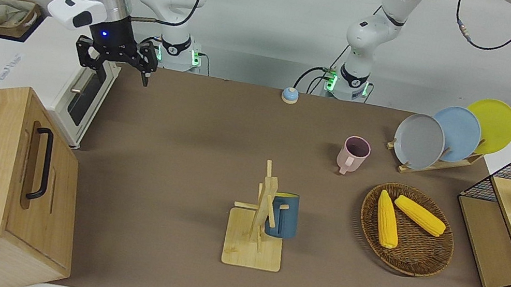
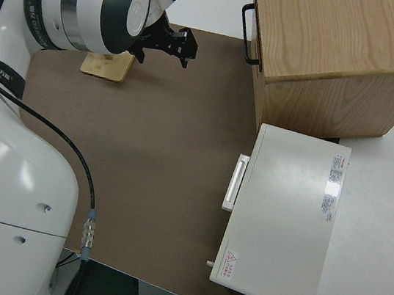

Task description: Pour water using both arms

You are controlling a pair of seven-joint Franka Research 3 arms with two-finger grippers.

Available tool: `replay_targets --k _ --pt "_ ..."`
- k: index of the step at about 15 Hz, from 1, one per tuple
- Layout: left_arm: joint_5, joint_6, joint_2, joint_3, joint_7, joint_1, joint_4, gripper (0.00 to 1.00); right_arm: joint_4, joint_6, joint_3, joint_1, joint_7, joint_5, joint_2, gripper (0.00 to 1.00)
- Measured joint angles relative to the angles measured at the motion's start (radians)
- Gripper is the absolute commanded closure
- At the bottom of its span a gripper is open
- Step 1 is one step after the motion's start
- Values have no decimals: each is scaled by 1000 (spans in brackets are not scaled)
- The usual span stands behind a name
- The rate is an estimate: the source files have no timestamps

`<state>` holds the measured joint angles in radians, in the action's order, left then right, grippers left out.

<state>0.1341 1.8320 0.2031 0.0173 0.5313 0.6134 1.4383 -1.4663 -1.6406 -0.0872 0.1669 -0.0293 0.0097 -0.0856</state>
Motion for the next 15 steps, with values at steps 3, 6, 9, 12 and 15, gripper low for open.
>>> replay_targets --k 3,6,9,12,15 --pt "-19 -100 -58 32 -89 -15 -10 2 0 0 0 0 0 0 0 9" --pt "-86 -187 -111 62 -162 -77 -10 0 0 0 0 0 0 0 0 9" --pt "-130 -252 -142 90 -209 -166 -10 0 0 0 0 0 0 0 0 9" --pt "-133 -302 -157 121 -289 -231 -10 0 0 0 0 0 0 0 0 9" --pt "-133 -320 -163 198 -371 -255 -10 0 0 0 0 0 0 0 0 9"
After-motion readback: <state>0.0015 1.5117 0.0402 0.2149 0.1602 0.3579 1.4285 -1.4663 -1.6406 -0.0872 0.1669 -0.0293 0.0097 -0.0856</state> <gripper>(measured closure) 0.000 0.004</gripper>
